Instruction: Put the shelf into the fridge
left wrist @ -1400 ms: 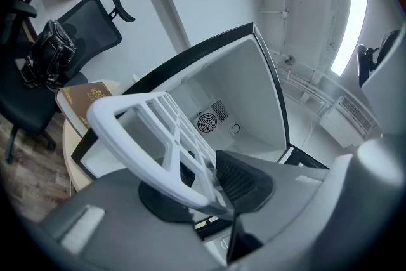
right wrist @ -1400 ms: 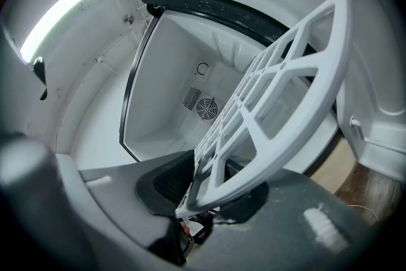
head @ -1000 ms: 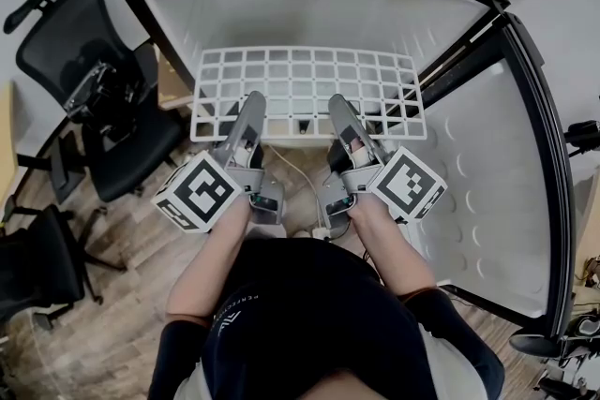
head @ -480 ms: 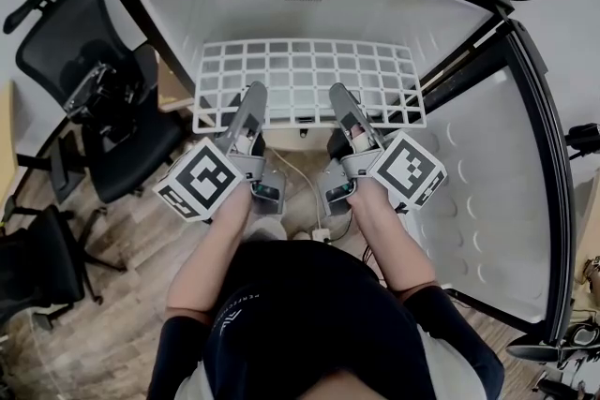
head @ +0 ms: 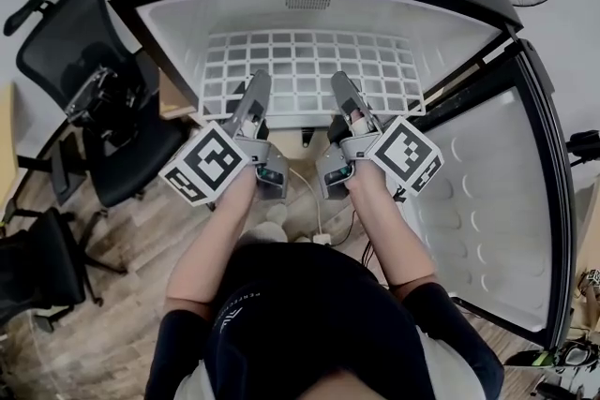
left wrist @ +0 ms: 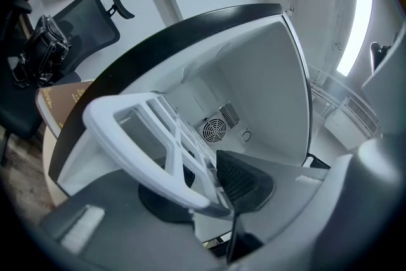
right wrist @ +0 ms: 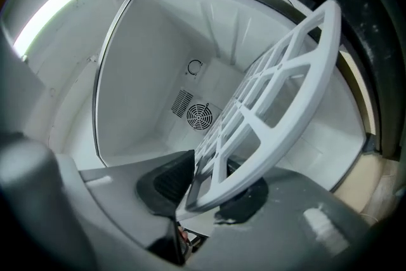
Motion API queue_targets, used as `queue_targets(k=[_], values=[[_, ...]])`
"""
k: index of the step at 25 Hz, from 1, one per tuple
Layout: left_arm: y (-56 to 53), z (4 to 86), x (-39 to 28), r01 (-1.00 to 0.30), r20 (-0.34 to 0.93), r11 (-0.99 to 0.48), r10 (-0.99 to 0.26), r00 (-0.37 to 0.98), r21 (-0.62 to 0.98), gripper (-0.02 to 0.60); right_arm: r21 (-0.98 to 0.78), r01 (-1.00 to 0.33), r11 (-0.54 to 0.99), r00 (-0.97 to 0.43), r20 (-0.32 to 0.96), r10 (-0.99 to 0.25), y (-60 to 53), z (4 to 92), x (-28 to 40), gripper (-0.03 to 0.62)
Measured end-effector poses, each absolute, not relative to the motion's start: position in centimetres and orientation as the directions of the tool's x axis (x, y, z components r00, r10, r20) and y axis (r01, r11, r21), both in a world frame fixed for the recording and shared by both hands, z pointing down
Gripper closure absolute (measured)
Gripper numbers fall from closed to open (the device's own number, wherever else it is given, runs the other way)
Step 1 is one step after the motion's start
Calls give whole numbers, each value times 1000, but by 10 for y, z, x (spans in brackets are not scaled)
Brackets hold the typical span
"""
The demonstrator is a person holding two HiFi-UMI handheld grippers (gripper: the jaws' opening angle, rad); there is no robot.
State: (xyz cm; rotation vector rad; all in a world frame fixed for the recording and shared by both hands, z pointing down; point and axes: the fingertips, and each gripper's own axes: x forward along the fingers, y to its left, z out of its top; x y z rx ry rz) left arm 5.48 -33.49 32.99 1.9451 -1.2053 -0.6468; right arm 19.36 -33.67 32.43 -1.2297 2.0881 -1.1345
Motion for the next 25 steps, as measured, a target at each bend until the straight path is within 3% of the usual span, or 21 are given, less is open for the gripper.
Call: queue_targets(k=[25], values=[[-384,327,50,-574,-92,-293,-931,352,764,451,-808,-522,273,-474,8,-881,-389,323,191,500]])
